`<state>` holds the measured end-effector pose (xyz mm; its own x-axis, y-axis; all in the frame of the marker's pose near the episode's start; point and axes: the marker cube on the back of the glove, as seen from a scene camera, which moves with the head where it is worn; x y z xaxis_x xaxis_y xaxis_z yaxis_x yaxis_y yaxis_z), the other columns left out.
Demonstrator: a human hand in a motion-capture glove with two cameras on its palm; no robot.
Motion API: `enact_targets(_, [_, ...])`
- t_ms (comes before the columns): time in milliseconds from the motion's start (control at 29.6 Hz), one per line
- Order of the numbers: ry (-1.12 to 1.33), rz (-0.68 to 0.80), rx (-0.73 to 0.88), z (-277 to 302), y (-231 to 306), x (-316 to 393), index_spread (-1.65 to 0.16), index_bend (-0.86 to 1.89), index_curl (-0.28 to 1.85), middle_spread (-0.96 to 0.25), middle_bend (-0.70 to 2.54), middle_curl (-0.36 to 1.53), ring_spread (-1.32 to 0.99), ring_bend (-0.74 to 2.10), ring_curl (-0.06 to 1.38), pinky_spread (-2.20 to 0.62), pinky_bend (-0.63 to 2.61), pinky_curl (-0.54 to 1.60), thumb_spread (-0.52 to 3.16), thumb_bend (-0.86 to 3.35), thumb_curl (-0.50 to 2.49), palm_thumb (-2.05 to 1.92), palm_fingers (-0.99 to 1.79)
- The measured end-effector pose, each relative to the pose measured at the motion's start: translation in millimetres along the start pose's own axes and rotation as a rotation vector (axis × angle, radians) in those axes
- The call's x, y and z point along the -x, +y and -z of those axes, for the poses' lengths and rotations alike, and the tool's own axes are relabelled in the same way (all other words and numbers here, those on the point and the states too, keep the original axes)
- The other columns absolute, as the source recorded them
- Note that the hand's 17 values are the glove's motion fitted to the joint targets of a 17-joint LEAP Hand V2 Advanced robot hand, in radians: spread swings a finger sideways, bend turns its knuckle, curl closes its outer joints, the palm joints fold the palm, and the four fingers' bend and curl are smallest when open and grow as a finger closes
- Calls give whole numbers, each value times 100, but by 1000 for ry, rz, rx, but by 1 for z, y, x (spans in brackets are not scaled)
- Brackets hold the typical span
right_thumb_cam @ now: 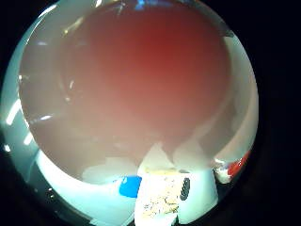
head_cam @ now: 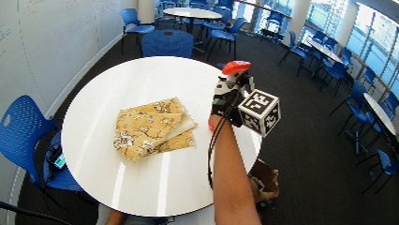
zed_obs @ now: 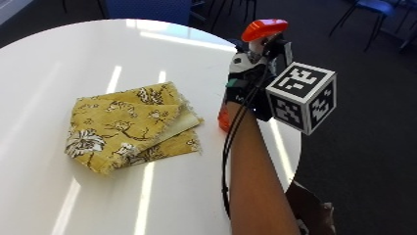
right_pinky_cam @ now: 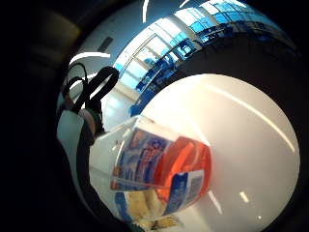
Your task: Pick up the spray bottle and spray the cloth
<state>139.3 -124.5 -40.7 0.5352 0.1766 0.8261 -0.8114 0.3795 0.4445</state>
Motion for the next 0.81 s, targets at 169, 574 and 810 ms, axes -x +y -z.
enact_targets(169, [-3, 0, -3, 2, -2, -1, -32, 16, 37, -22, 55, 55, -19, 67, 47, -21, 42, 41, 51, -2, 69, 106, 126])
enact_targets(574, [-18, -12, -1, 3, -16, -19, -32, 16, 40, -22, 56, 56, -20, 68, 48, -21, 43, 41, 46, -2, 73, 105, 126])
enact_targets(810, [-62, -74, 144, 7, -19, -76, -32, 18, 42, -21, 56, 57, -20, 68, 48, -22, 42, 41, 43, -2, 75, 105, 127])
